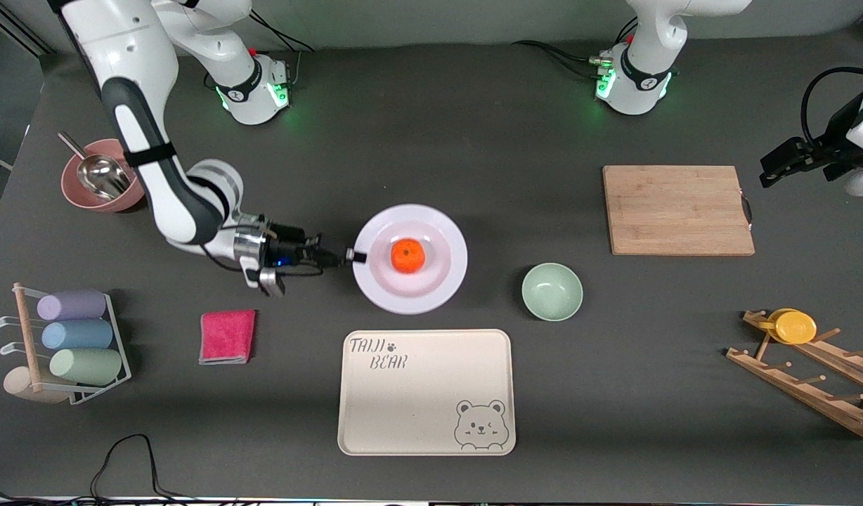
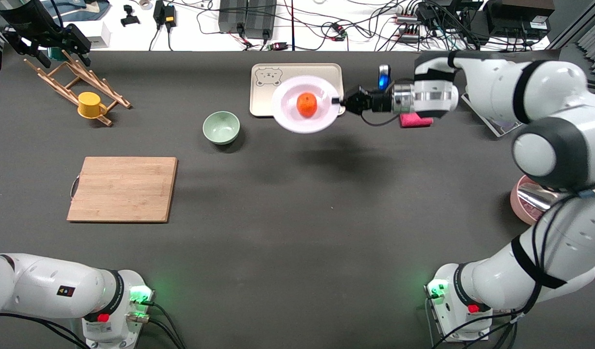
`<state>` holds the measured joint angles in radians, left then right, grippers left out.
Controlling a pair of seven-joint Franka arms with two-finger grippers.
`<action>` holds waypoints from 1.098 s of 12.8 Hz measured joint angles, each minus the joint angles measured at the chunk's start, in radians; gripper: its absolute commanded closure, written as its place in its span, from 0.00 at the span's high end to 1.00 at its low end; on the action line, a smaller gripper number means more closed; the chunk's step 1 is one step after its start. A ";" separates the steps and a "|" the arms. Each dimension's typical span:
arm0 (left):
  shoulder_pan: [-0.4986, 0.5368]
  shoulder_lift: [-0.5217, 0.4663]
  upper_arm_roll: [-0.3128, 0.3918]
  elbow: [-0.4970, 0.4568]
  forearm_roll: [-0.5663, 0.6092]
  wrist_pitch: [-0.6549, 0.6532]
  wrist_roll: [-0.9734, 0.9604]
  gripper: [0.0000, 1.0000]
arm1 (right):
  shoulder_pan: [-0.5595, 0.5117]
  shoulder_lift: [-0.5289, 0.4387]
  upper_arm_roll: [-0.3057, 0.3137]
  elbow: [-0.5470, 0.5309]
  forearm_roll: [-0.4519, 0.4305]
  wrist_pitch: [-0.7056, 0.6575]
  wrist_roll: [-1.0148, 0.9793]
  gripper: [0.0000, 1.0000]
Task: Place orange and plate with both arms
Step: 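Carry the plate with the right gripper onto the bear-printed tray, then lower the plate onto the tray and open the right gripper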
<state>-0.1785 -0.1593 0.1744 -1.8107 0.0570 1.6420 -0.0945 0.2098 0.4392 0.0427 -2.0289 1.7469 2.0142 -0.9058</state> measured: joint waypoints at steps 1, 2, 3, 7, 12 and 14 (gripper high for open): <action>0.000 0.000 0.000 0.000 0.000 0.000 0.000 1.00 | 0.000 0.061 -0.002 0.081 -0.002 0.006 0.024 0.00; 0.000 0.000 0.000 0.000 0.000 -0.001 0.000 1.00 | 0.000 0.122 -0.001 0.162 -0.002 0.014 0.052 0.00; 0.000 0.000 0.000 0.000 0.000 -0.001 0.000 1.00 | 0.000 0.177 -0.001 0.238 -0.003 0.025 0.086 0.00; 0.000 0.000 -0.001 0.000 0.000 -0.001 0.000 1.00 | 0.001 0.379 -0.001 0.566 -0.076 0.065 0.219 0.00; 0.000 0.000 -0.001 0.000 0.000 -0.001 0.000 1.00 | 0.000 0.610 -0.028 0.855 -0.089 0.112 0.241 0.00; 0.000 0.000 -0.001 0.000 0.000 -0.001 0.000 1.00 | 0.003 0.682 -0.026 0.935 -0.089 0.135 0.241 0.00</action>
<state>-0.1785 -0.1593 0.1732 -1.8107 0.0570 1.6407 -0.0945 0.2128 1.1209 0.0168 -1.0943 1.6578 2.1493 -0.6643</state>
